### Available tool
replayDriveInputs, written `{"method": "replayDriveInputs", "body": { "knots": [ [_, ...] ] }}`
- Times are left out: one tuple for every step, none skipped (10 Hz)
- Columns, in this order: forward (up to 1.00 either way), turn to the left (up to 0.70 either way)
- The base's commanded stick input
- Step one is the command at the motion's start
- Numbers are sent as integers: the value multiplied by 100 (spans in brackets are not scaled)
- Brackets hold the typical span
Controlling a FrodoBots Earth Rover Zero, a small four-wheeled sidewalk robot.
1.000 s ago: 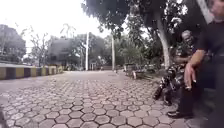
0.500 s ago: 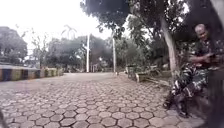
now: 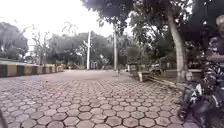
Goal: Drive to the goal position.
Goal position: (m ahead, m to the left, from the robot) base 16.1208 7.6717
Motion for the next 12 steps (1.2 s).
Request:
{"method": "replayDriveInputs", "body": {
  "knots": [
    [70, 0],
    [70, 0],
    [70, 0],
    [70, 0],
    [70, 0],
    [70, 0],
    [70, 0],
    [70, 0],
    [70, 0],
    [70, 0],
    [70, 0],
    [70, 0]
  ]
}}
